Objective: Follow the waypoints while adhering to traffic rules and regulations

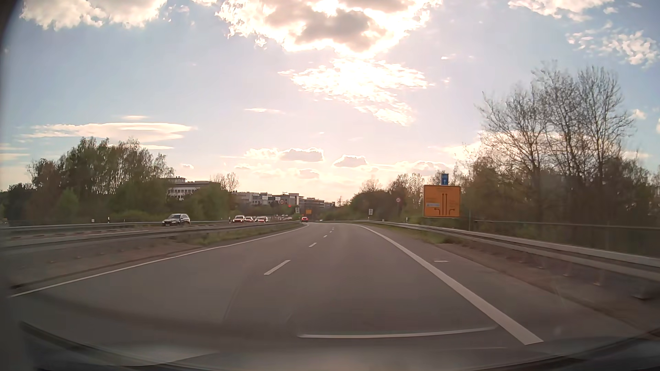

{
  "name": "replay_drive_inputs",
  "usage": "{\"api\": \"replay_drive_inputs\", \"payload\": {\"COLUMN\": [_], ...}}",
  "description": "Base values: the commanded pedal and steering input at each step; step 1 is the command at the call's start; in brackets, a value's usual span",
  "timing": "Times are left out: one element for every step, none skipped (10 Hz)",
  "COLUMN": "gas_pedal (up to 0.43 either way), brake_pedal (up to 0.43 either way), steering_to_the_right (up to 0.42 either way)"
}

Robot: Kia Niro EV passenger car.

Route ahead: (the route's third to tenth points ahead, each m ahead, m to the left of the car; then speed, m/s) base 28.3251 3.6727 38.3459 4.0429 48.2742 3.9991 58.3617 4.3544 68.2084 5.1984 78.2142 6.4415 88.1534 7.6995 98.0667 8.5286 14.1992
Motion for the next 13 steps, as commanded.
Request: {"api": "replay_drive_inputs", "payload": {"gas_pedal": [0.0, 0.0, 0.0, 0.0, 0.0, 0.0, 0.0, 0.0, 0.0, 0.0, 0.0, 0.0, 0.0], "brake_pedal": [0.0, 0.0, 0.0, 0.0, 0.0, 0.0, 0.0, 0.0, 0.0, 0.0, 0.0, 0.0, 0.0], "steering_to_the_right": [-0.002, -0.003, -0.003, -0.003, -0.002, -0.002, -0.002, -0.002, -0.002, -0.002, -0.002, -0.002, -0.002]}}
